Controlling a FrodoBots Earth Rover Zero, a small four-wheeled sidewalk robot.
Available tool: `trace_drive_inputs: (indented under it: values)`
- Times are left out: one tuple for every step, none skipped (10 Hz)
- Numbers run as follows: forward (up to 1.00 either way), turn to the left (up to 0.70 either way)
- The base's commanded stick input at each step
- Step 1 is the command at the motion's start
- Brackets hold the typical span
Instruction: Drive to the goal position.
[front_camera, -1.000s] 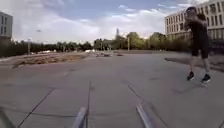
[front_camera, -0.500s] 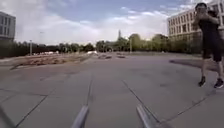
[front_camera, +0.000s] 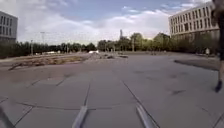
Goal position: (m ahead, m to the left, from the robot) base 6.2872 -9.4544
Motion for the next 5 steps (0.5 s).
trace_drive_inputs:
  values:
    - [0.7,-0.14]
    - [0.7,-0.14]
    - [0.7,-0.14]
    - [0.7,-0.14]
    - [0.7,-0.14]
